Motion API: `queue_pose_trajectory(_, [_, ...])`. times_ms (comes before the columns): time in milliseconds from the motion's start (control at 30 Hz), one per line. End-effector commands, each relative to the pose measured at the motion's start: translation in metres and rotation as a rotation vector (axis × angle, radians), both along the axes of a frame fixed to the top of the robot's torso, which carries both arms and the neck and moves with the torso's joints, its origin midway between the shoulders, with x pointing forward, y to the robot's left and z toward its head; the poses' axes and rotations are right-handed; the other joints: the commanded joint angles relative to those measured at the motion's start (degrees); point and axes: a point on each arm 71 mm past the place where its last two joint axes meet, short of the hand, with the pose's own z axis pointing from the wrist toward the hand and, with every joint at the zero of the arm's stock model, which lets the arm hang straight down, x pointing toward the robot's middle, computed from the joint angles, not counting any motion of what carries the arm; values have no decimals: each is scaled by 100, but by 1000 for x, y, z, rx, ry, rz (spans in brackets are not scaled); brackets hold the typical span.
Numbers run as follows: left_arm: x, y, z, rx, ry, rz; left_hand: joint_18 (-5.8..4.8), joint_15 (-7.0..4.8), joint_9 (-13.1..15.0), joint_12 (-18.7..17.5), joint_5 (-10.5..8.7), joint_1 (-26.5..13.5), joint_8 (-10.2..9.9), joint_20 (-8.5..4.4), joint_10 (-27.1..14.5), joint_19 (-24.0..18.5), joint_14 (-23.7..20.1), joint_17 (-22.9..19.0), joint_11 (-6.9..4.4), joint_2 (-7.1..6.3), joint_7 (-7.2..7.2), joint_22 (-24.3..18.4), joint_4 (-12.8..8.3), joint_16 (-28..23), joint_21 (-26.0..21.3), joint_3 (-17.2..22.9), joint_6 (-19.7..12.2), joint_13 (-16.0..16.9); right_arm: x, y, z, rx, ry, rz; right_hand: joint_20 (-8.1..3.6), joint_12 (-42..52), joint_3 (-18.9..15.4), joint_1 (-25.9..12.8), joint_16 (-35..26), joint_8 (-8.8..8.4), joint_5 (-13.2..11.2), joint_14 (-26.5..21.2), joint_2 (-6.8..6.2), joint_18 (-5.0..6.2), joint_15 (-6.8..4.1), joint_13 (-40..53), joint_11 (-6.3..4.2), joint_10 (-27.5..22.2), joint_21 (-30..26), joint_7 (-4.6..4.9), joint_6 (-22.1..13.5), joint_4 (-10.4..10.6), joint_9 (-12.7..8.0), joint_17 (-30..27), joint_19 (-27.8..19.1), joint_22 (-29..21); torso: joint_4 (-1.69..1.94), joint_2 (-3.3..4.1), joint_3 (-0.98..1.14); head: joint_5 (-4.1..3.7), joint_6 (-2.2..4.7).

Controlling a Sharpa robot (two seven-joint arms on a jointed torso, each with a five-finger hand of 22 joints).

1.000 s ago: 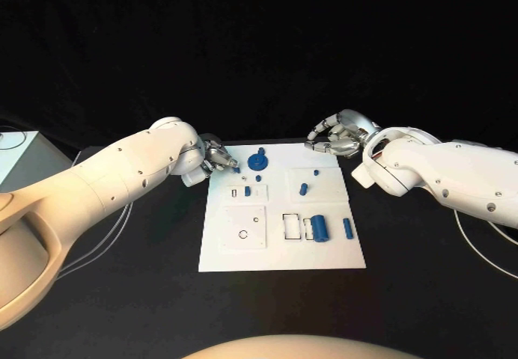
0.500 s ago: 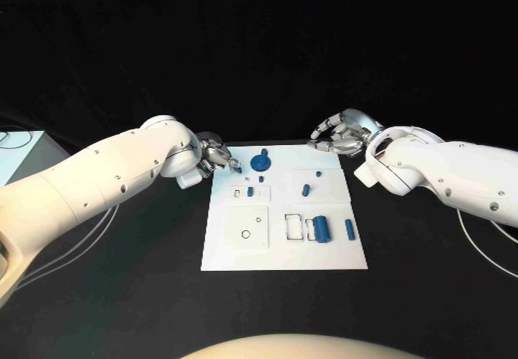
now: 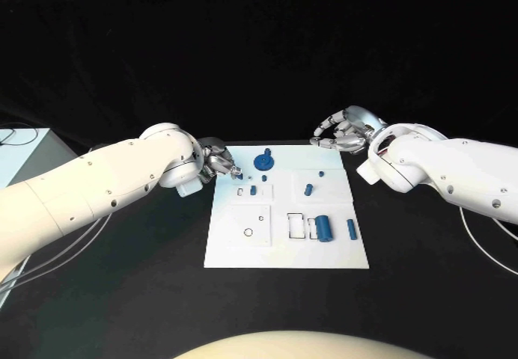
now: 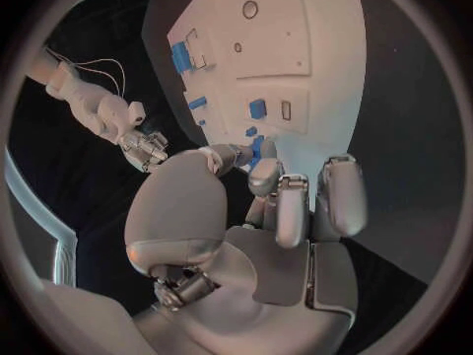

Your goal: Assemble the parts on the task board

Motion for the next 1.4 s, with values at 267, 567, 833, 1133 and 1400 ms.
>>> queue_pose_trajectory(267, [-10, -1, -17, 61, -76, 11, -71, -40, 11, 17, 30, -71, 35, -16, 40, 44, 543, 1299, -2, 5, -13, 13, -1140, 23, 43, 1103, 58, 21, 0, -1, -1, -2, 5, 5, 44, 40, -25, -52, 21, 18, 22, 516, -13, 7, 33, 1177, 29, 222, 4, -16, -42, -7, 5, 1098, 519, 1302, -2, 8, -6, 10, -36])
queue_pose_trajectory(567, [-15, -1, -26, 54, -104, 13, -76, -45, 15, 31, 39, -74, 45, -20, 60, 58, 543, 1298, -8, -3, -19, 38, -1164, 23, 61, 1120, 70, 47, 0, -2, -1, -1, 4, 5, 44, 40, -25, -52, 21, 18, 22, 516, -13, 7, 33, 1177, 29, 222, 4, -16, -42, -7, 5, 1098, 519, 1302, -1, 7, 3, 17, -54])
queue_pose_trajectory(833, [-18, -3, -31, 66, -93, -11, -79, -46, 17, 38, 40, -78, 49, -22, 70, 64, 544, 1302, -10, -8, -22, 49, -1172, 25, 69, 1125, 75, 60, -1, -1, -1, -2, 5, 5, 44, 40, -25, -52, 21, 18, 22, 516, -13, 7, 33, 1177, 29, 222, 4, -16, -42, -7, 5, 1098, 519, 1302, -8, 10, 3, 18, -81])
queue_pose_trajectory(1133, [-21, -5, -36, 83, -72, -40, -79, -47, 18, 38, 39, -82, 51, -23, 74, 64, 547, 1311, -11, -13, -23, 49, -1178, 29, 69, 1127, 79, 61, -1, -2, -1, -2, 7, 6, 43, 44, -31, -64, 24, 40, 22, 518, -11, 5, 32, 1180, 27, 227, 11, -18, -49, -4, 0, 1101, 521, 1306, -9, 10, 7, 11, -108])
queue_pose_trajectory(1400, [-21, -6, -38, 96, -66, -57, -78, -47, 18, 39, 37, -82, 52, -23, 77, 62, 548, 1312, -12, -15, -24, 44, -1183, 30, 66, 1130, 81, 64, -1, -1, -1, -2, 7, 6, 43, 44, -31, -64, 24, 40, 22, 518, -11, 5, 32, 1180, 27, 227, 11, -18, -49, -4, 0, 1101, 521, 1306, -8, 8, 9, 9, -123])
